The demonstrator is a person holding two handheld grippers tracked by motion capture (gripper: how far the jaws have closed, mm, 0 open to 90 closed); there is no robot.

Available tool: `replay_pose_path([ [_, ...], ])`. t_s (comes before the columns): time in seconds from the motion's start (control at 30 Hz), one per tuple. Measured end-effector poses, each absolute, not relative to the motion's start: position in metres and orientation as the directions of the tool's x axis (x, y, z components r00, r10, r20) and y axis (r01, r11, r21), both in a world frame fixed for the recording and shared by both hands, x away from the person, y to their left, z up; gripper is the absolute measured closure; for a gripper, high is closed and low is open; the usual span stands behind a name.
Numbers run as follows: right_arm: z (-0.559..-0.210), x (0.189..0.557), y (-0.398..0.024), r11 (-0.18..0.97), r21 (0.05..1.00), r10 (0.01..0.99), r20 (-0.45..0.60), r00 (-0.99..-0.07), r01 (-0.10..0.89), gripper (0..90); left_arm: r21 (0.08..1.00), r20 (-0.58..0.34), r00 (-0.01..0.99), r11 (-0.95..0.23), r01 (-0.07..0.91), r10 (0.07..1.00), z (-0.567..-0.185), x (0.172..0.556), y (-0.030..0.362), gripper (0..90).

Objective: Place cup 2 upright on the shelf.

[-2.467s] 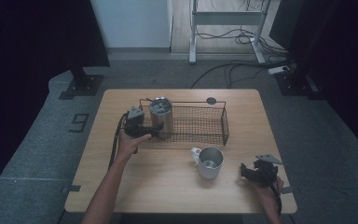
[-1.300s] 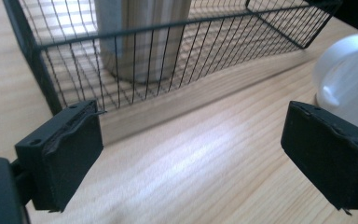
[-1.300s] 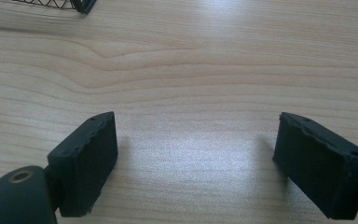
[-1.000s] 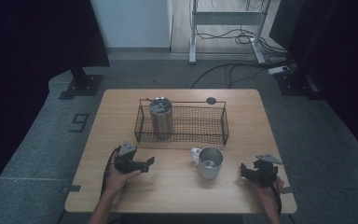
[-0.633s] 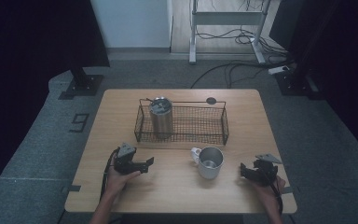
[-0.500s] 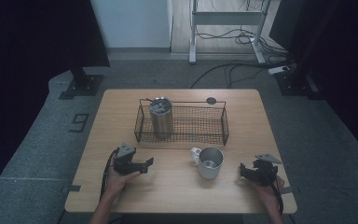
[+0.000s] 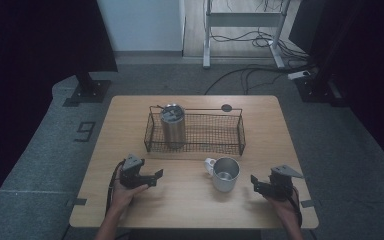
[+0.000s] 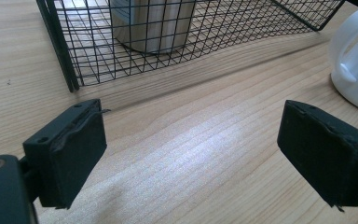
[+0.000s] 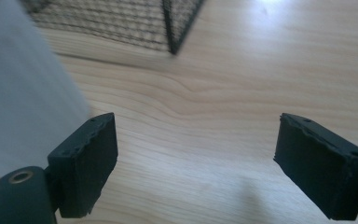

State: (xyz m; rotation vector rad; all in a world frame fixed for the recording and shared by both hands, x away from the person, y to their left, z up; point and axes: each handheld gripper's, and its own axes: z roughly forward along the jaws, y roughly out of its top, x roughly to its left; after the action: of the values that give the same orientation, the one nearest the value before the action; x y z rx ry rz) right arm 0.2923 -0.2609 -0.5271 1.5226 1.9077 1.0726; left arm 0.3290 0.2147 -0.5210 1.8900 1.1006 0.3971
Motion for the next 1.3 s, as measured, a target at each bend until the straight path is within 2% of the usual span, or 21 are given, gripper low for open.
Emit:
replay_pose_path([
  [0.83, -0.491, 0.269, -0.229, 0.114, 0.887, 0.889, 0.110, -0.444, 0.447, 13.2, 0.825, -0.157, 0.534, -0.187, 0.534, 0.831, -0.524, 0.329, 0.216, 9.8],
  [1.3, -0.490, 0.270, -0.212, 0.130, 0.886, 0.864, 0.119, -0.489, 0.444, 11.8, 0.814, -0.163, 0.543, -0.199, 0.546, 0.823, -0.526, 0.329, 0.215, 9.9],
])
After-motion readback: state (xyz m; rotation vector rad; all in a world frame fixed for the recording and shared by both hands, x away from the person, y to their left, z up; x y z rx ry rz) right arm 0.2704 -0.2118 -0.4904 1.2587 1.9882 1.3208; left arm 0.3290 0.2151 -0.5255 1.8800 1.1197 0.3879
